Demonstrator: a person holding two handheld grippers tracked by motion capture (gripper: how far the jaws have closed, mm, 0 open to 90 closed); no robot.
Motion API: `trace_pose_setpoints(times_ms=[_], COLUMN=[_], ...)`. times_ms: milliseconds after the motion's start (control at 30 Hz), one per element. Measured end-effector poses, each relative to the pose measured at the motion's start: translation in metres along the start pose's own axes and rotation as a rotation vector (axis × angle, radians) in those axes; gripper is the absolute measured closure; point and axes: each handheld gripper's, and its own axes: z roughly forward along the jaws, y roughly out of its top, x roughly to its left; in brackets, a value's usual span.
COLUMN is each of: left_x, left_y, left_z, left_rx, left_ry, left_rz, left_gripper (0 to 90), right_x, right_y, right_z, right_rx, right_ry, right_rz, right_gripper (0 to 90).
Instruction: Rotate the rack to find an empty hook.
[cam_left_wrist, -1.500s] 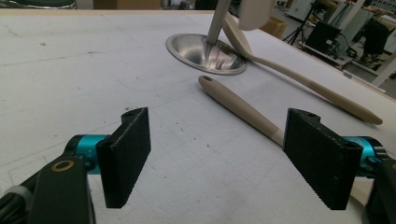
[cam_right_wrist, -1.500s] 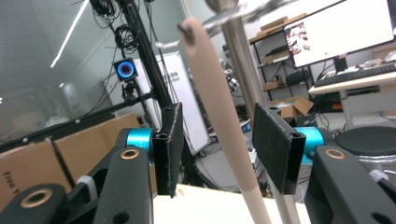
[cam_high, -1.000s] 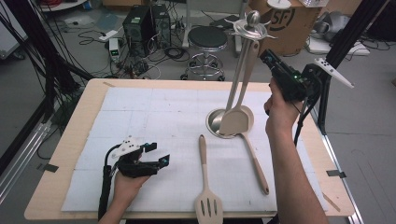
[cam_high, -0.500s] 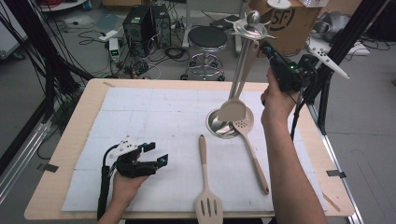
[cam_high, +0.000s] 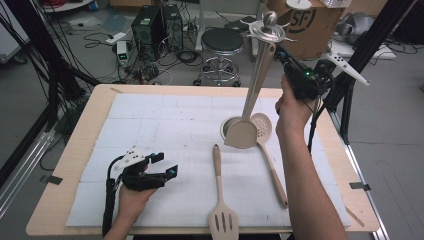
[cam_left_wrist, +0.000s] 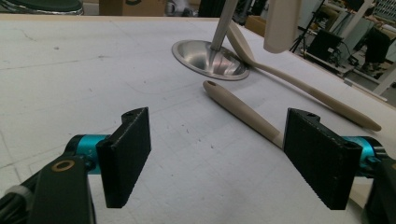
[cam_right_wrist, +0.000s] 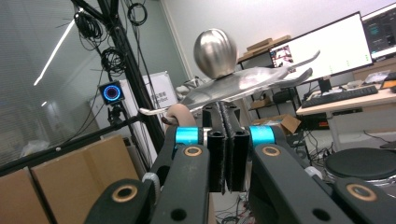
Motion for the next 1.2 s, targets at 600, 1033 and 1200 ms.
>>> trace_pose_setpoints(times_ms=[600,1033,1200], left_x=[0.001,0.002,0.003], left_y=[0.0,0.0,0.0], left_z=[0.0,-0.002,-0.004], left_rx=[-0.002,-0.005,-0.006], left_ry=[0.0,0.004,0.011], left_rz=[0.002,-0.003,-0.003], left_gripper=[24.3,24.3,24.2], right_x=[0.021,0.034,0.032], right_y=[-0.008,-0.012,-0.012], right_z=[0.011,0.029,0.021], right_rx=[0.017,0.048,0.052], right_ry=[0.035,0.069,0.068], right_rz=[-0.013,-0.018,-0.031], right_gripper=[89.8,89.8,89.9])
